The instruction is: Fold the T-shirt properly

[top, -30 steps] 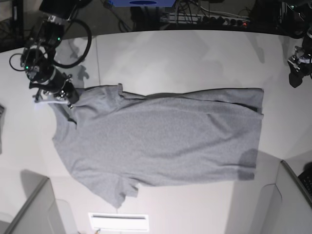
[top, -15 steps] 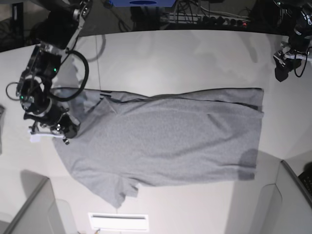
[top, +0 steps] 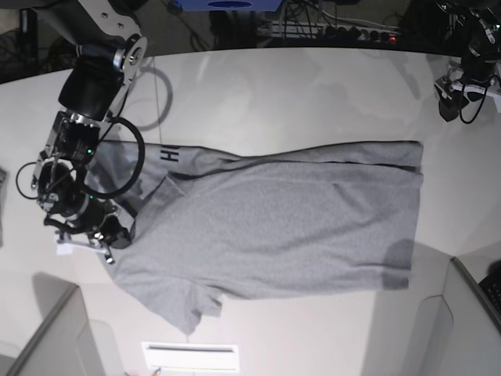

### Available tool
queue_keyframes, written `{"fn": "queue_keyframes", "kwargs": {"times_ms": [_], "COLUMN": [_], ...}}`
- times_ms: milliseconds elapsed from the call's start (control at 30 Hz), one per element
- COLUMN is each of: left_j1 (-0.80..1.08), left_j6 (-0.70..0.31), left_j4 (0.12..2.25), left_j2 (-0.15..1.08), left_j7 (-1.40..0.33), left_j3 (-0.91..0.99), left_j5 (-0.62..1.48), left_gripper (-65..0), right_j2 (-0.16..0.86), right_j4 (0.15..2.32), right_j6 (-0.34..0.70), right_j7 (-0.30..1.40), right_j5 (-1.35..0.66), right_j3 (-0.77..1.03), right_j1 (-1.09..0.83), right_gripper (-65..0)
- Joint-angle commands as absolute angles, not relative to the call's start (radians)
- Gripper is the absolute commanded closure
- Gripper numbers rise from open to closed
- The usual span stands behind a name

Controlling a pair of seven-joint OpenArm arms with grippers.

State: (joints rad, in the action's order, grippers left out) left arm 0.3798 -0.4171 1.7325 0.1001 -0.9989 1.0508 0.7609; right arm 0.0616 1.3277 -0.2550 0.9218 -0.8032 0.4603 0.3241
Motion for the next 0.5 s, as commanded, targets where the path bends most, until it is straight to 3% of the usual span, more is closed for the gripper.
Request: {"fn": "queue_keyframes", "kwargs": {"times_ms": [0,233,333,467], "left_j1": [0.38,0.341,0.308,0.259], "left_j6": [-0.421,-0.421,-0.421,-0.421], "left_j4": [1.742,1.63,1.604,1.56], "left_j2": [0.113,0.114,0.108,0.108], "left_j7": [-0.98,-0.978,-0.978,-0.978], "left_j3": [1.056,1.058,1.056,1.056], "left_j5": [0.774,0.773,0.773,0.773], "left_gripper": [-54.8,-54.8,-54.6,-54.6], "right_j2": [0.07,0.082,0.099,0.101], "right_j4": [1.33,1.239,1.236,1.334], "right_j6": [-0.252,-0.252,-0.251,-0.219], "right_j7": [0.894,0.901,0.97,0.997], "right_j5": [-0.816,-0.816,-0.82,-0.823], "right_j3": [0.461,0.46,0.46,0.47], "right_j1": [0.358,0.418,0.423,0.357], "right_gripper": [0.0,0.0,-20.0,-21.5]}}
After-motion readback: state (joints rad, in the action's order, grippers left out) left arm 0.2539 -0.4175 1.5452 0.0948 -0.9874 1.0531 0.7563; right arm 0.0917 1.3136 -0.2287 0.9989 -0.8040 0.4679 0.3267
